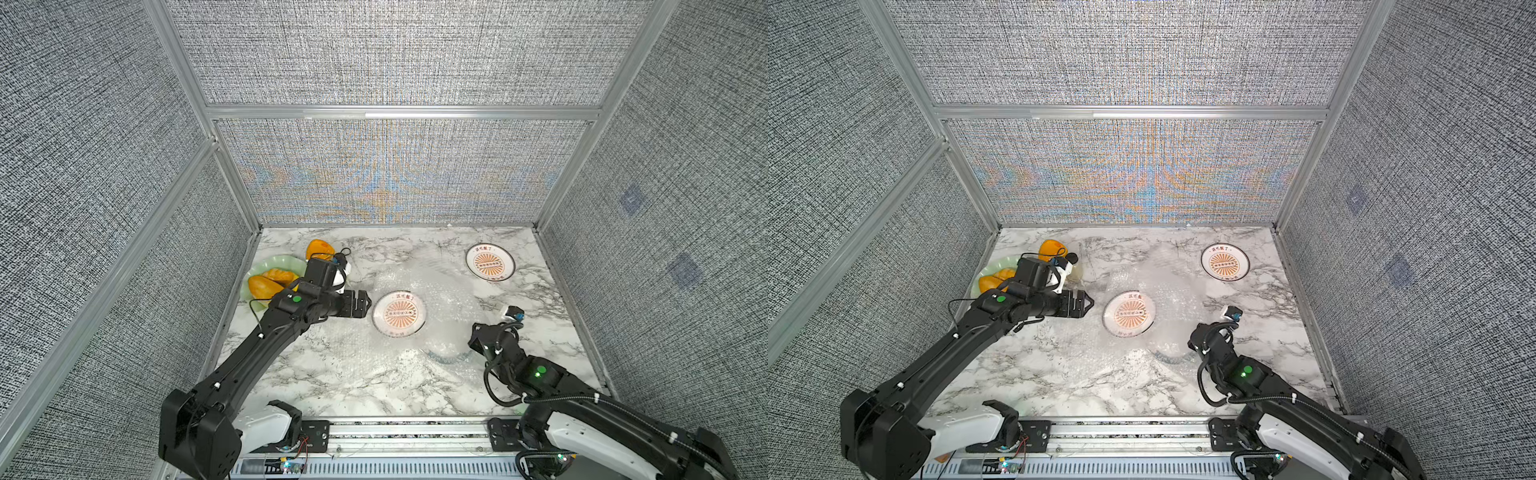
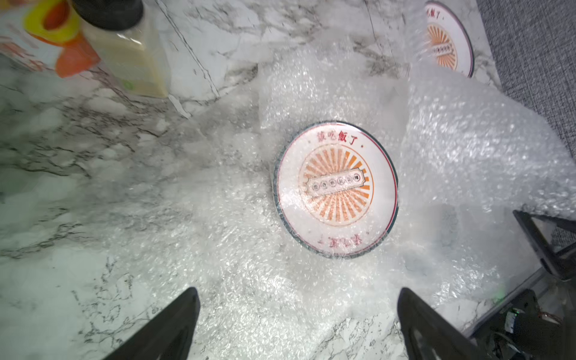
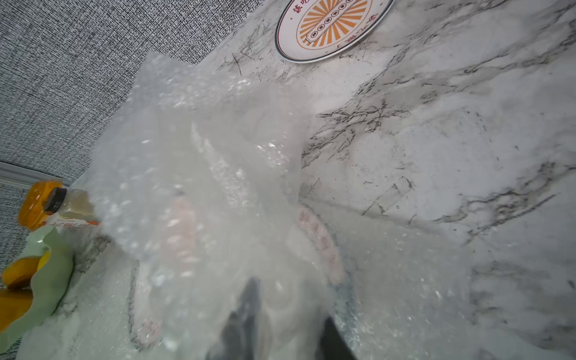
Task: Unpack dinner plates from bubble wrap
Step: Unwrap the bubble wrap.
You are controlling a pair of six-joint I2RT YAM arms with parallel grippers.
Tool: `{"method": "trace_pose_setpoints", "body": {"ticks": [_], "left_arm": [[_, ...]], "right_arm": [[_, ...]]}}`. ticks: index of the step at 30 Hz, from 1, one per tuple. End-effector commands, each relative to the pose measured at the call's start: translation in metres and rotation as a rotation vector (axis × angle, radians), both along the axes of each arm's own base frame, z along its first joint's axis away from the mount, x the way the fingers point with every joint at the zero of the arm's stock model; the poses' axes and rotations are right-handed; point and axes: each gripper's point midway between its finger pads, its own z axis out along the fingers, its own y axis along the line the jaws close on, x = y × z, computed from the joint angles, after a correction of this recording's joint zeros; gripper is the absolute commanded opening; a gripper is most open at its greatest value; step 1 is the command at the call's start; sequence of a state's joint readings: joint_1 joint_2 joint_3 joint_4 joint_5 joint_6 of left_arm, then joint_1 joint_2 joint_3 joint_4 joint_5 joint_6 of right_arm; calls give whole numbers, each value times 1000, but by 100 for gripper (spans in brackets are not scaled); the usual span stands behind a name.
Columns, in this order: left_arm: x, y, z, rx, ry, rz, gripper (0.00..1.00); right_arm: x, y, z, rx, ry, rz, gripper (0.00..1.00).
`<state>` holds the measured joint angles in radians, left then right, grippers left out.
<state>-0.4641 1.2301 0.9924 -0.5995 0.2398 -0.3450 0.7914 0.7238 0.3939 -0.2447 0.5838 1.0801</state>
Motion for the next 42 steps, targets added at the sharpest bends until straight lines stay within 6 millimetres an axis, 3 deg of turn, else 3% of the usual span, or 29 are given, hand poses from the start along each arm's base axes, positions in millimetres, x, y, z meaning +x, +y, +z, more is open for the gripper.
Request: {"method": "trace_pose_setpoints", "body": {"ticks": [1,5,6,10,16,24,30,38,42], "left_arm": [[1,-14,-4,-20,-3,-49,99],[0,-25,-14,-29,16,-76,99],[0,-29,-16,-31,20,-85,99],[2,-37,-21,-28,27,-99,99],[0,-52,-24,-23,40,-132,99],[-13,-102,-52,-40,123,-244,99],[-8,-136,-74,-87,169,-266,99],[-8,-138,-102,-52,207,-257,99],[-10,-133,-112,-28,217,-247,99]], "right_arm": [[-3,-14,21,15,-60,-43,60],[-11,-40,55,-119,-95,-69,98],[-11,-40,61,-138,-111,-56,99],[-13,-38,64,-145,-92,-29,99],[-19,-23,44,-66,-42,30,99],[-28,-33,45,-110,-8,39,99],[-54,-19,43,-75,163,177,99],[-84,-25,43,-62,287,239,99],[-93,-50,50,-108,348,129,99]]}}
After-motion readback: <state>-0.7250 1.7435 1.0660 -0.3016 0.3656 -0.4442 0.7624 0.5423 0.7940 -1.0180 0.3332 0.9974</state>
